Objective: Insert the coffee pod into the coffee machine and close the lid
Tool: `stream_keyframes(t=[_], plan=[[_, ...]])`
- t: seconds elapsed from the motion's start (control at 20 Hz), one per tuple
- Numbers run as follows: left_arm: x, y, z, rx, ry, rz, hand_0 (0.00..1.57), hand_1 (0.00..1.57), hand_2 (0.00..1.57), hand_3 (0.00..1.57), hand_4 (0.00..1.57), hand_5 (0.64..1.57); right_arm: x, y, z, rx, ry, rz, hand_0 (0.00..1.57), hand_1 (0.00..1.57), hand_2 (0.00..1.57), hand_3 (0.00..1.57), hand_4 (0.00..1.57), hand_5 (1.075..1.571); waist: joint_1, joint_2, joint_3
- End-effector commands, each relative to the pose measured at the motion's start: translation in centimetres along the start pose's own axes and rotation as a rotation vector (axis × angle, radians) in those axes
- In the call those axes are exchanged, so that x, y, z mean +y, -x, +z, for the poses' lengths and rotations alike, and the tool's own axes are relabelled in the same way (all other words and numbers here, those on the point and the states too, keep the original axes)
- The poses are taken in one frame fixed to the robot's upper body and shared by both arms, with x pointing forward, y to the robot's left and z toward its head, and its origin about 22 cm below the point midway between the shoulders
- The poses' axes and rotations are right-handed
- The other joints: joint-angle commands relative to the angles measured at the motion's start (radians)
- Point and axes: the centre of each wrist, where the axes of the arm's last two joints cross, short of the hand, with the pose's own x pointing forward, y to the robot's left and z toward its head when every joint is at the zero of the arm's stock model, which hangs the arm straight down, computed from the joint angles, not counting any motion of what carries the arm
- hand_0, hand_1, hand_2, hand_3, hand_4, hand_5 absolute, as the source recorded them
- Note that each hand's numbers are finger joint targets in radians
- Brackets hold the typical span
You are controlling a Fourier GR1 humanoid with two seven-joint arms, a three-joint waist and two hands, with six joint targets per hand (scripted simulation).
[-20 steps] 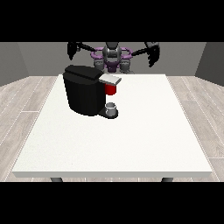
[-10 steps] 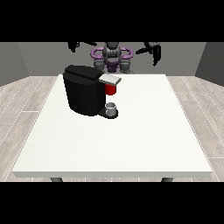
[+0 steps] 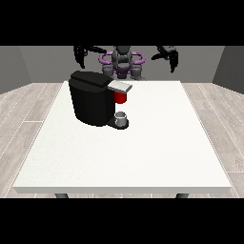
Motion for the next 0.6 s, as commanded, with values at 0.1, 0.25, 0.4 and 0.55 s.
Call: stream_keyframes(t=[0.1, 0.25, 0.4, 0.55], plan=[[-0.6, -1.9, 1.0, -0.042, -0.015, -0.001, 0.0, 0.0, 0.0, 0.0, 0.36, 1.571, -1.3, 0.2, -1.3, 0.025, -0.001, -0.047, 0.0, 0.0, 0.0, 0.0, 0.15, 1.571, 0.019, 0.054, 0.0], [-0.2, -3.2, 1.1, -0.023, -0.018, -0.022, 0.0, 0.0, 0.0, 0.0, 0.32, 1.571, 2.3, -0.9, -2.1, 0.056, -0.048, 0.001, 0.0, 0.0, 0.0, 0.0, 0.0, 1.571, -0.006, 0.049, -0.0003], [-0.8, -1.7, 3.4, -0.083, -0.052, -0.009, 0.0, 0.0, 0.0, 0.0, 0.3, 1.571, 3.9, -2.0, -2.7, 0.034, -0.051, 0.008, 0.0, 0.0, 0.0, 0.0, 0.0, 1.571, -0.006, 0.083, -0.0004], [1.5, -3.4, 4.2, -0.104, -0.077, -0.032, 0.0, 0.0, 0.0, 0.0, 0.35, 1.571, 3.9, -0.9, -2.4, -0.018, -0.126, -0.015, 0.0, 0.0, 0.0, 0.0, 0.0, 1.571, -0.042, 0.116, -0.0003]])
